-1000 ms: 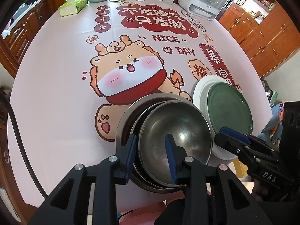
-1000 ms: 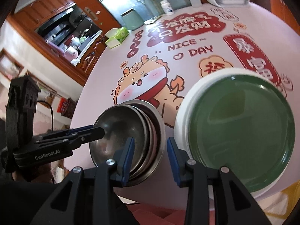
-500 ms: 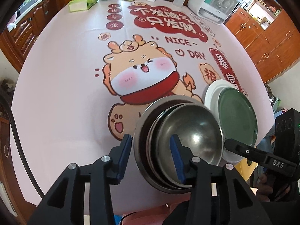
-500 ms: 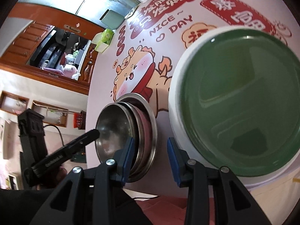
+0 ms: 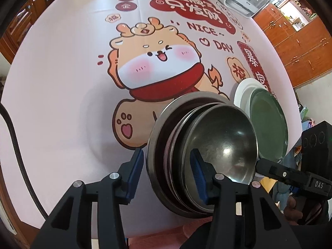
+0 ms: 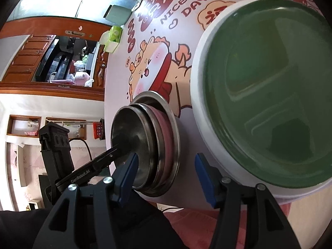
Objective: Organize plates and bowls
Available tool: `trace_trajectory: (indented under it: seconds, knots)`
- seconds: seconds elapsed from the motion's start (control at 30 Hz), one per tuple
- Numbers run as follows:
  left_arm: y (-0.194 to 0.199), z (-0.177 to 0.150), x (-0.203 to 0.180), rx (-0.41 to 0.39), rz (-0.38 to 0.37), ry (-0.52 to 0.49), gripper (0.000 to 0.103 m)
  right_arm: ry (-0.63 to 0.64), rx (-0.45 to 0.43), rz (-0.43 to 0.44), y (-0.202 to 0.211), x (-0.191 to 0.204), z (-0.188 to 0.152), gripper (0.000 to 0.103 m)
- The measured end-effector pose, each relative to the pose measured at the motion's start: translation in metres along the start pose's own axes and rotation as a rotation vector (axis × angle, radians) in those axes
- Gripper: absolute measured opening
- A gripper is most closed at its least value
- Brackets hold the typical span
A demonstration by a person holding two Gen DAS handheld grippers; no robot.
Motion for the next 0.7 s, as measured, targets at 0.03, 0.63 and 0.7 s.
trace_trajectory:
  seconds: [0.03,0.63,0.7]
  knots:
    - [-0.002,0.0,0.0,0.006,-0.002,0.0,0.045,-0.002,0.008,0.0,-0.002,0.0,0.0,0.057]
    - [-0.023,0.004,-0.003,0.077,-0.057,0.014,0.045,-0.031,0.046,0.024,-0.013,-0.002,0.003,0.038]
    - [-0.024,0.005,-0.003,0.079,-0.06,0.01,0.045,-0.031,0.045,0.021,-0.013,-0.002,0.004,0.038]
Point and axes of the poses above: each gripper's, at about its wrist camera, not at the fingertips, and y roughly against the way its jaws point, x to its left, z to its top, the point moved 10 cm from there along -y, roughly the way its jaws point
